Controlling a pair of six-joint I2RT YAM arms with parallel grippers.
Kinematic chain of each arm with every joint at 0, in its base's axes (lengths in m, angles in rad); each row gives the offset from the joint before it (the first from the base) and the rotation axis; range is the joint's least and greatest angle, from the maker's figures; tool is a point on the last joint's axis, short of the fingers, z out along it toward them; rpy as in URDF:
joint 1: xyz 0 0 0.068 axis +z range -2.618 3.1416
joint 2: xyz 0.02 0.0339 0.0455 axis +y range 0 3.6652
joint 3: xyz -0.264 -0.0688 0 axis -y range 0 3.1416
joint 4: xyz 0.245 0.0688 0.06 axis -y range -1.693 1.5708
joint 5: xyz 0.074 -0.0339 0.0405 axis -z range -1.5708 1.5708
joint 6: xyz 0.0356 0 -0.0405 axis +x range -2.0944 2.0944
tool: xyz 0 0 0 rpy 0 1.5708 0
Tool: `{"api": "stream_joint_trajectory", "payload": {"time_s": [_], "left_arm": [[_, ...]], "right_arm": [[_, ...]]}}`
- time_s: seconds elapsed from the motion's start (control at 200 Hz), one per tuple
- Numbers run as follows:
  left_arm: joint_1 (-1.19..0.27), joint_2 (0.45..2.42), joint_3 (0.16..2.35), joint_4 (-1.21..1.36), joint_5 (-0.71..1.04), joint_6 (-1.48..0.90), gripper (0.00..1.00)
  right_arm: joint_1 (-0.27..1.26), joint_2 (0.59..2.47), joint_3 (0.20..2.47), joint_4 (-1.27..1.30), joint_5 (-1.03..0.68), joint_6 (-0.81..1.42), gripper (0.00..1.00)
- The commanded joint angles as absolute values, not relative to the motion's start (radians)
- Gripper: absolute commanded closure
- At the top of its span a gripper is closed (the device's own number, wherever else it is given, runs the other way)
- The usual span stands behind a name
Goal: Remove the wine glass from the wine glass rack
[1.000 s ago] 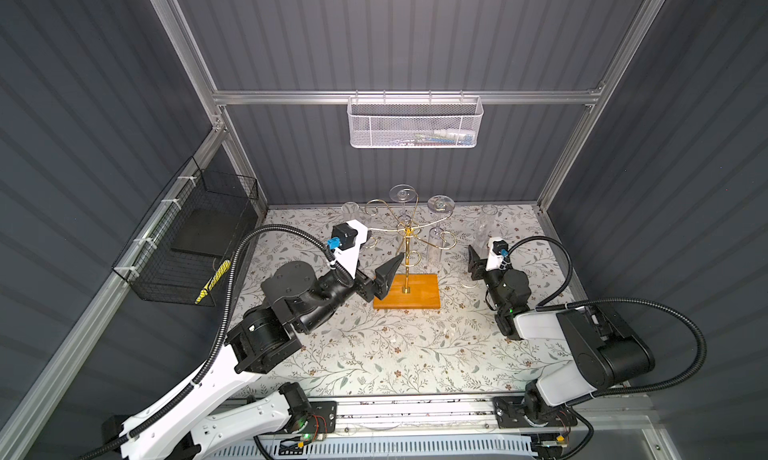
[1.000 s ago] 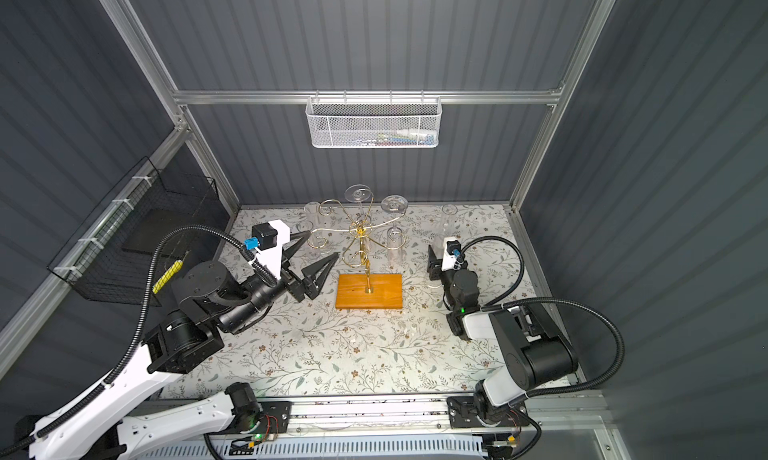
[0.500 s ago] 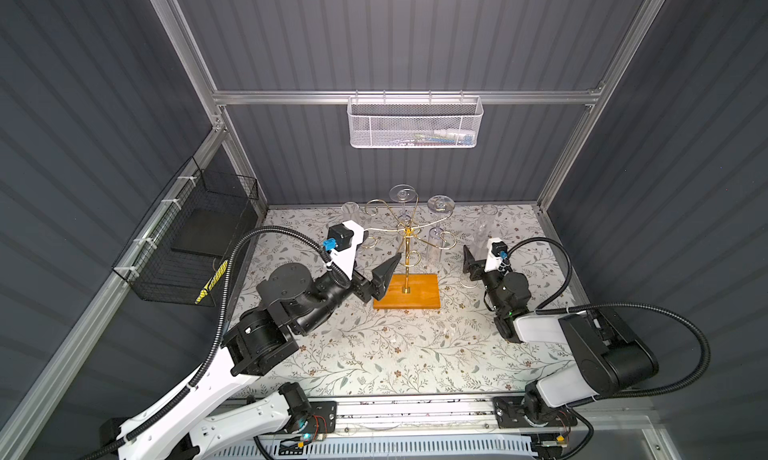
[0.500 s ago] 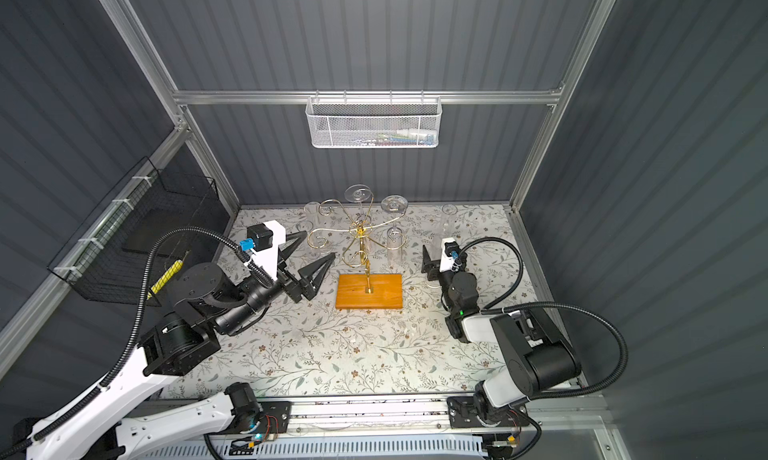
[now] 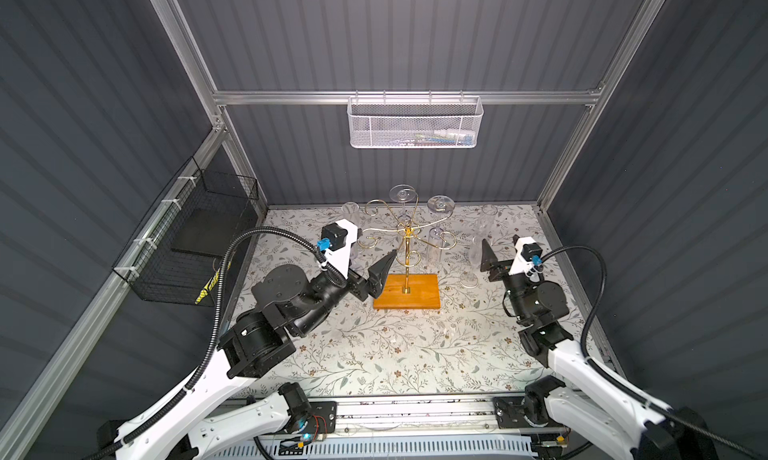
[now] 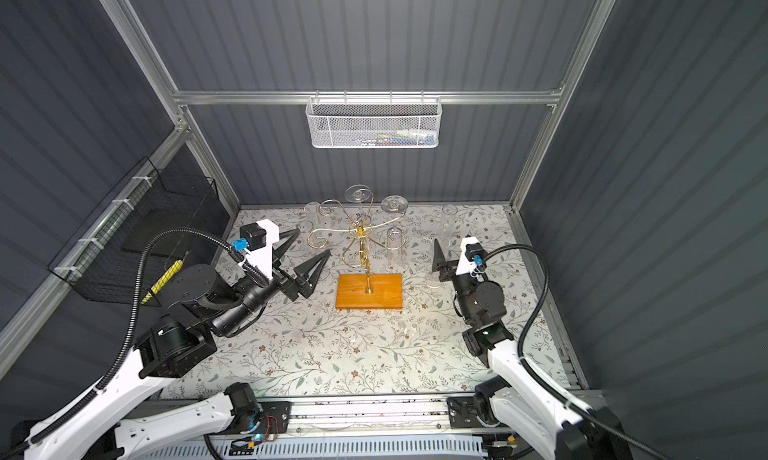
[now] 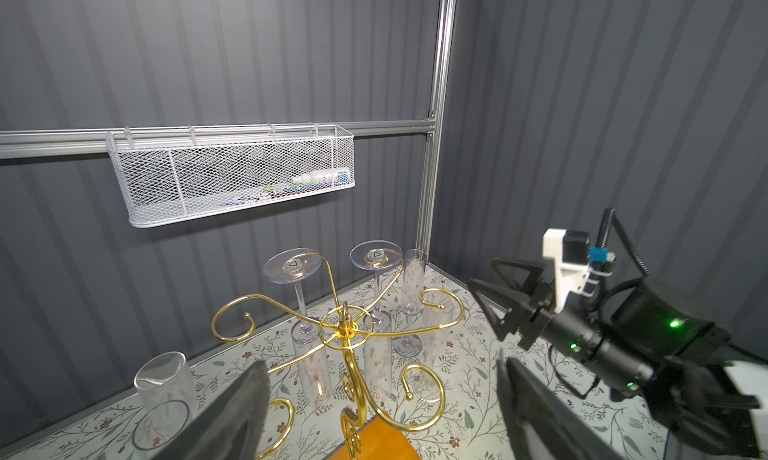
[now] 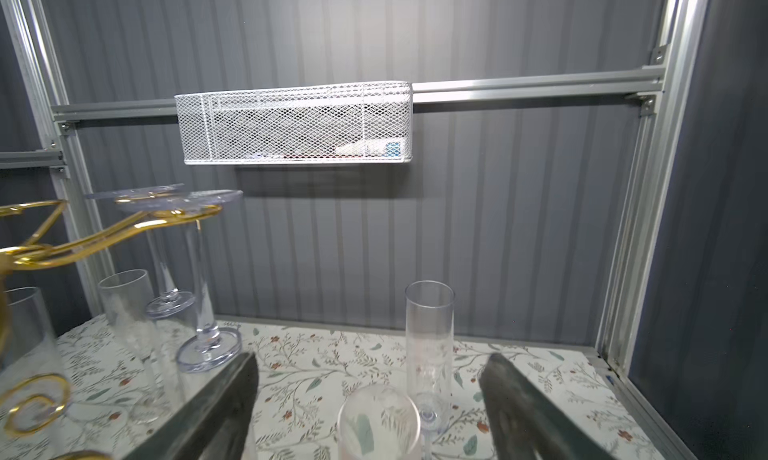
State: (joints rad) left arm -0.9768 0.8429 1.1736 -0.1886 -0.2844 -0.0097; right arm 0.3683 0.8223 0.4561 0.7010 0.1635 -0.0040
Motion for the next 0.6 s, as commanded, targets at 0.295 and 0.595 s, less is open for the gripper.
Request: {"api": "stream_joint_trajectory", "payload": {"time_s": [0.295, 0.595], "left_arm": [[-0.953, 0.985, 1.322, -0.144, -0.455, 0.150, 0.01], [-0.650, 1.110, 1.458, -0.257, -0.185, -0.023, 0.01]], "right_arm": [[0.308, 0.886, 1.163, -0.302, -0.186, 0.298, 0.19], [0.218, 1.229, 1.449, -0.348, -0.638, 0.526, 0.31]]}}
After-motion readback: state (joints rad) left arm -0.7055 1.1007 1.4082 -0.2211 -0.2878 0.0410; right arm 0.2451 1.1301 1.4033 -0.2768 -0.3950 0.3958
